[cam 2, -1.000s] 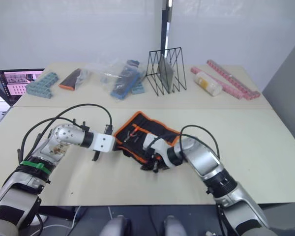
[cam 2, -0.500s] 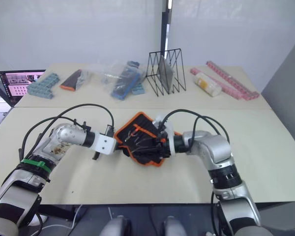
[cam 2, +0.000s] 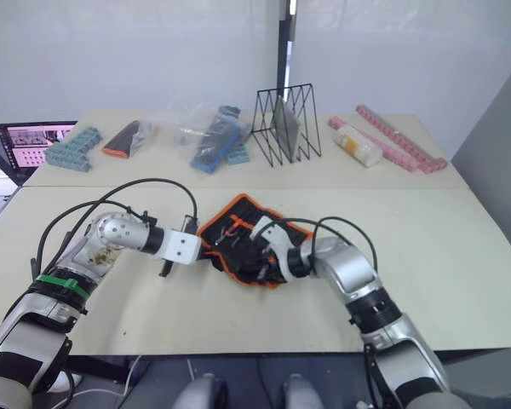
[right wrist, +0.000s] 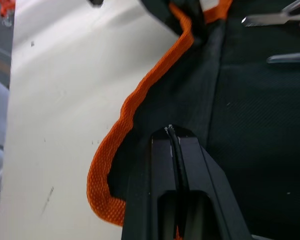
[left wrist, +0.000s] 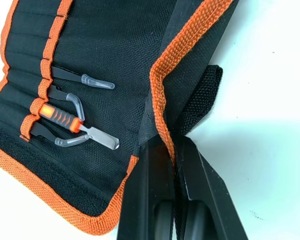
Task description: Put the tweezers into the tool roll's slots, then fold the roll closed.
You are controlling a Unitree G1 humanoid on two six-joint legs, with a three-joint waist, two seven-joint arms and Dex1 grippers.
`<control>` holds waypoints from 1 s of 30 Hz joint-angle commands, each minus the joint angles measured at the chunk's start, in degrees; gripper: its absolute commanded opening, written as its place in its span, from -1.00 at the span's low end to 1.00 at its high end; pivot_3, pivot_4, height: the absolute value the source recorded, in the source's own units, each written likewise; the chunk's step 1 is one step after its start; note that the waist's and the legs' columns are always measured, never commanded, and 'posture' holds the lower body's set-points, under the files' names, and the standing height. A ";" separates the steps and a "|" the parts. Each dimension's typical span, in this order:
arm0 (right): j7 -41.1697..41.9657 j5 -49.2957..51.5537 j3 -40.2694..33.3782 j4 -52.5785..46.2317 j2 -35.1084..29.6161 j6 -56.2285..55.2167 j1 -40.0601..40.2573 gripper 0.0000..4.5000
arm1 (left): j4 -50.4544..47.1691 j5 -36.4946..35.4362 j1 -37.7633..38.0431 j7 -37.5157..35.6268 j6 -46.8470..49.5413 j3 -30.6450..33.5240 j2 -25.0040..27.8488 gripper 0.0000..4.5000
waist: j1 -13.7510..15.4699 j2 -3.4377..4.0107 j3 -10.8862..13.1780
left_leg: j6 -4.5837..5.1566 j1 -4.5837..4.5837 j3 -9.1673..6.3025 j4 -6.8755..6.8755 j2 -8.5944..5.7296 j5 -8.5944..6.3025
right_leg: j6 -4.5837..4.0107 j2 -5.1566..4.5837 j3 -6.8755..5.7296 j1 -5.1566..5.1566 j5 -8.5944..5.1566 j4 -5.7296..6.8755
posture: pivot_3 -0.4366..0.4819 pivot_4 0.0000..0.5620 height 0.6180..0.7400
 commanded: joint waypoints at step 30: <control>0.88 -7.91 4.69 -1.70 -2.00 -4.29 0.86 -1.00 | -37.61 -18.14 17.52 15.27 54.00 7.33 -7.29 -0.99 | 0.01 -0.01 0.00 | 0.01 -0.24 -0.12 -0.02 -0.01 -0.01 | -0.01 0.00 0.09 -0.23 0.00 0.01 | -0.05 -0.47 0.10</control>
